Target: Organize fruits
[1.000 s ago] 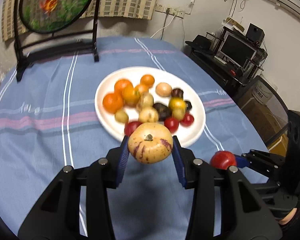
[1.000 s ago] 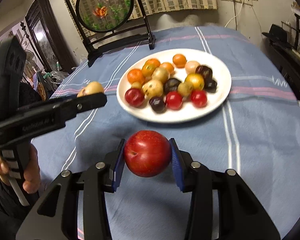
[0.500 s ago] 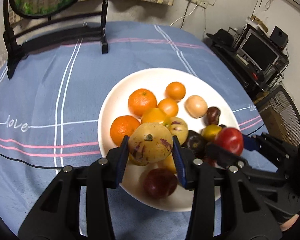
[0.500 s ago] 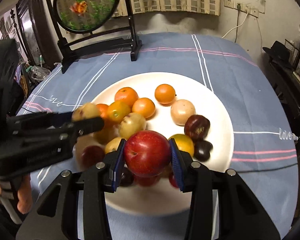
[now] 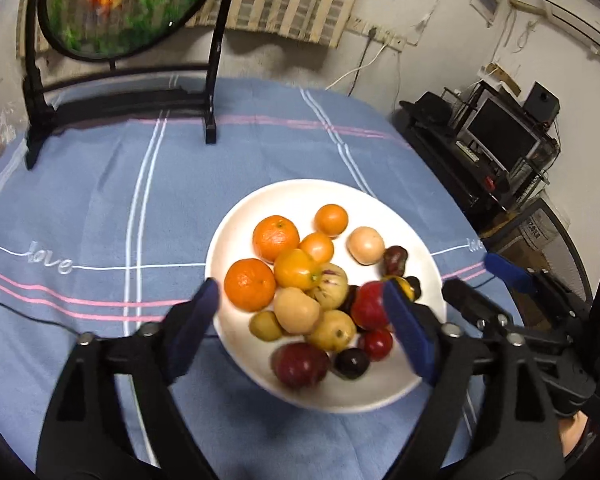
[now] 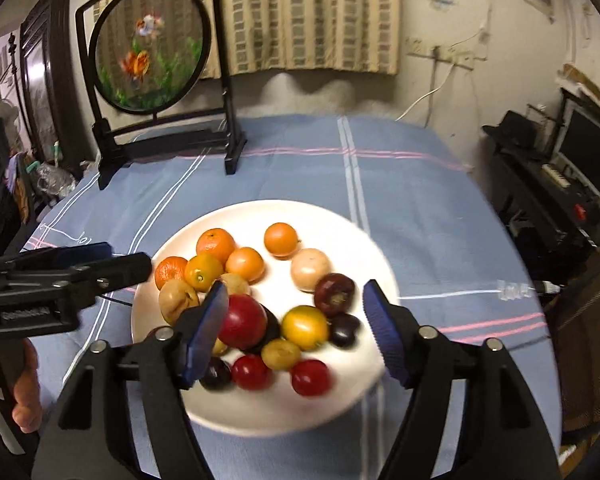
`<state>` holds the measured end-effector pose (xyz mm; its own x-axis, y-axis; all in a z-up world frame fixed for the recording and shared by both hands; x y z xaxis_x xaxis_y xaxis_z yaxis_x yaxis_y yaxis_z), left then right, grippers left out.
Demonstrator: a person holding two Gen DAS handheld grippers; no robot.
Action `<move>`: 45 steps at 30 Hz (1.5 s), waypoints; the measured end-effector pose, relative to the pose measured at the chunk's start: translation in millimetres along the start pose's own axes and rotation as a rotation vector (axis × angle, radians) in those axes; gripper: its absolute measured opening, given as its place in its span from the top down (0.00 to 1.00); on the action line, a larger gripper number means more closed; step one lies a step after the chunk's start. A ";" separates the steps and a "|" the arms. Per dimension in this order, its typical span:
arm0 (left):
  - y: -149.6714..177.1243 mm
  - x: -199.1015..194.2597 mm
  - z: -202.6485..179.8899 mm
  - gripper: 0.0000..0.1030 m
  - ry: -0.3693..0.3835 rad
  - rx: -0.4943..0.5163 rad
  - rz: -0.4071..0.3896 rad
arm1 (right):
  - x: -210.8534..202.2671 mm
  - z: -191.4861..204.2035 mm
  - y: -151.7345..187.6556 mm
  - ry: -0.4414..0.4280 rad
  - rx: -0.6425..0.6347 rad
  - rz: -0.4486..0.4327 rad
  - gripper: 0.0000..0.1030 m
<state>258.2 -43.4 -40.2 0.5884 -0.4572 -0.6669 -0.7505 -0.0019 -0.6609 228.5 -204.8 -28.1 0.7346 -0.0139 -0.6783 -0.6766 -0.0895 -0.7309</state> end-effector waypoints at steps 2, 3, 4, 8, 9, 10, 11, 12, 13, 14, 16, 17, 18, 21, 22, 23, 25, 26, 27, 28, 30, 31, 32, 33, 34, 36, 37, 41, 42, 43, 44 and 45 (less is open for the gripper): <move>7.3 -20.9 -9.6 0.03 -0.027 0.026 -0.046 | -13.7 1.1 15.0 0.022 -0.039 0.007 0.01; 12.2 -30.7 -14.6 0.02 -0.042 0.044 -0.067 | -16.3 1.8 20.4 0.018 -0.049 0.016 0.01; 20.4 -42.6 -20.9 0.02 -0.068 0.075 -0.093 | -20.6 3.0 31.8 0.008 -0.056 0.036 0.01; 53.9 -72.9 -30.6 0.02 -0.166 0.109 -0.129 | -29.7 4.2 71.8 0.007 -0.006 0.119 0.01; 64.1 -78.9 -29.6 0.02 -0.184 0.085 -0.127 | -30.6 5.5 77.2 0.010 -0.003 0.132 0.01; 69.7 -82.3 -28.6 0.02 -0.190 0.068 -0.127 | -32.8 6.2 83.9 0.022 0.004 0.142 0.01; 76.7 -86.2 -27.5 0.02 -0.198 0.049 -0.128 | -35.7 6.6 88.4 0.035 0.008 0.142 0.01; 82.2 -88.2 -27.5 0.02 -0.214 0.046 -0.122 | -38.6 6.7 91.7 0.047 0.013 0.143 0.01; 86.1 -88.5 -27.6 0.02 -0.224 0.055 -0.109 | -40.0 7.4 92.4 0.052 0.018 0.143 0.01; 89.4 -87.9 -27.4 0.02 -0.227 0.065 -0.098 | -42.0 7.6 93.2 0.056 0.028 0.141 0.01; 96.1 -88.6 -29.1 0.02 -0.239 0.084 -0.086 | -46.1 8.7 94.0 0.055 0.038 0.140 0.01; 98.2 -89.9 -29.9 0.02 -0.240 0.090 -0.088 | -47.9 9.5 94.4 0.053 0.039 0.137 0.01; 100.4 -91.9 -31.8 0.02 -0.237 0.097 -0.091 | -51.0 11.3 94.2 0.053 0.037 0.131 0.01; 104.2 -95.8 -34.7 0.02 -0.232 0.107 -0.093 | -56.5 14.0 94.3 0.058 0.032 0.125 0.01; 105.3 -96.4 -34.5 0.02 -0.229 0.106 -0.088 | -57.8 14.9 94.7 0.057 0.030 0.127 0.01; 106.2 -97.2 -34.2 0.02 -0.225 0.102 -0.084 | -58.4 15.1 95.1 0.057 0.030 0.128 0.01; 106.5 -98.9 -32.7 0.02 -0.223 0.090 -0.087 | -59.9 15.9 95.9 0.058 0.028 0.130 0.01; 106.6 -99.8 -31.6 0.02 -0.222 0.084 -0.088 | -60.4 16.3 96.1 0.058 0.027 0.131 0.01; 106.8 -100.2 -31.7 0.02 -0.223 0.081 -0.089 | -60.4 17.1 96.2 0.059 0.026 0.132 0.01; 106.9 -101.2 -30.3 0.02 -0.227 0.076 -0.091 | -61.1 17.5 96.4 0.058 0.025 0.132 0.01; 106.3 -101.6 -29.9 0.02 -0.230 0.073 -0.092 | -62.0 18.7 96.3 0.055 0.024 0.130 0.01; 106.4 -101.5 -29.4 0.02 -0.232 0.072 -0.091 | -62.4 19.1 96.4 0.054 0.024 0.129 0.01; 106.4 -101.4 -29.1 0.02 -0.232 0.070 -0.089 | -62.4 19.3 96.5 0.052 0.023 0.130 0.01; 106.2 -101.3 -28.9 0.02 -0.232 0.068 -0.089 | -61.8 19.5 96.1 0.052 0.023 0.131 0.01; 106.1 -101.0 -28.9 0.02 -0.233 0.068 -0.089 | -60.9 19.1 96.7 0.052 0.025 0.134 0.01; 105.8 -100.0 -29.4 0.02 -0.236 0.069 -0.088 | -59.3 18.0 97.7 0.052 0.029 0.140 0.01; 105.9 -99.1 -29.6 0.02 -0.236 0.070 -0.085 | -58.6 16.7 98.1 0.051 0.034 0.143 0.01; 105.4 -98.3 -27.9 0.02 -0.243 0.060 -0.082 | -59.2 14.8 97.9 0.048 0.039 0.143 0.01; 105.3 -97.5 -26.9 0.02 -0.252 0.056 -0.080 | -58.7 15.0 97.9 0.046 0.037 0.143 0.01; 104.4 -96.6 -27.0 0.02 -0.260 0.057 -0.079 | -58.1 15.7 98.3 0.043 0.035 0.145 0.01; 104.3 -96.2 -26.8 0.02 -0.269 0.060 -0.079 | -57.2 16.2 98.9 0.041 0.034 0.149 0.01; 104.1 -96.1 -26.4 0.02 -0.276 0.062 -0.079 | -56.6 16.6 99.4 0.039 0.033 0.152 0.01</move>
<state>115.6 -23.2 -35.8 0.7104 -0.1988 -0.6751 -0.6841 0.0305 -0.7288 118.7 -196.4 -63.7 0.6246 -0.0632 -0.7784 -0.7810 -0.0504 -0.6225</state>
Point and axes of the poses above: each gripper's, at about its wrist camera, not at the fingertips, and x roughly the way its jaws point, z to its left, y to its underside, the point moved 4 cm from there along x, roughly the way its jaws point, and after that the axes turned 7 degrees about y, right-handed, at the moved point
